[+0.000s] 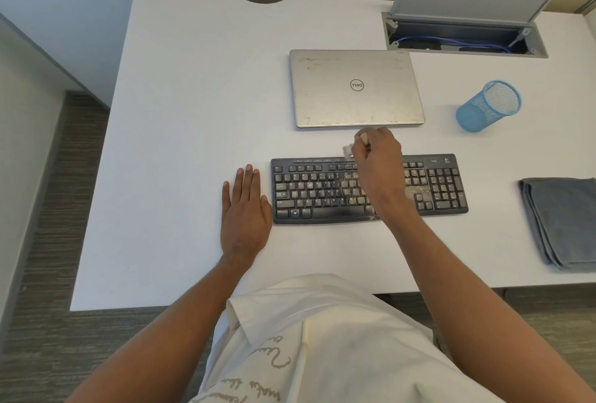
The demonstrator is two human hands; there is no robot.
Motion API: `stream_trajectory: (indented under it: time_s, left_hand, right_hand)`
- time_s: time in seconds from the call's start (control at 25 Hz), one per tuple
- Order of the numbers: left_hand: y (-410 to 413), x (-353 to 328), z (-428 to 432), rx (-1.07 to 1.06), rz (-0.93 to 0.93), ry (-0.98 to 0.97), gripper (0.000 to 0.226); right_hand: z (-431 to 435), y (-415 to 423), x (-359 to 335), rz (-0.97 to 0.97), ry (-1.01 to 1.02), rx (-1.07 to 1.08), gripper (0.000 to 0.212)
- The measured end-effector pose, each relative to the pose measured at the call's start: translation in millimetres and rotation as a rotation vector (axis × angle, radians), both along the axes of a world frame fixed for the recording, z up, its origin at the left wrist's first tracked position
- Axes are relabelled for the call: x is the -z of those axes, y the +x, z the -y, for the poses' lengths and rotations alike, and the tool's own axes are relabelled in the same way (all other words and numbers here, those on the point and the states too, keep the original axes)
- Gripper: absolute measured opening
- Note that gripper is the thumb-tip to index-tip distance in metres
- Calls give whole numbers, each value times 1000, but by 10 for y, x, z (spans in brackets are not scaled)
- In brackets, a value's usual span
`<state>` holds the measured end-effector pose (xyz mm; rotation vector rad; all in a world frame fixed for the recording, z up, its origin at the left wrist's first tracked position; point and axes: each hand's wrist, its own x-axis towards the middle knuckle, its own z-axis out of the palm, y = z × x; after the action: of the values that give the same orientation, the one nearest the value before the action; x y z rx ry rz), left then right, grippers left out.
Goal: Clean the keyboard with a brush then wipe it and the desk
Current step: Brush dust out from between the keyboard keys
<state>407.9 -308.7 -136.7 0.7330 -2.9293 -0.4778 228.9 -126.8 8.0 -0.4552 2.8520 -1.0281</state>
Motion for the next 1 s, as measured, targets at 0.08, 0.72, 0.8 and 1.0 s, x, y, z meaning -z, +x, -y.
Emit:
stream_trajectory:
  time_s: [0.08,0.72,0.8,1.0]
  left_hand:
    - [3,0,-1,1,-7,2,60]
    - [0,7,2,4,-16,-3,60]
    - [-1,8,-2,5,-16,-1,60]
    - [2,10,0,6,-11,-2,60]
  right_hand:
    - [-18,50,43,32,5,-16,22]
    - [-145,-76,10,37,32,1,26]
    - [-188,16,52,48,59,-8,23]
    - [-275,46,51,56,140,-47,21]
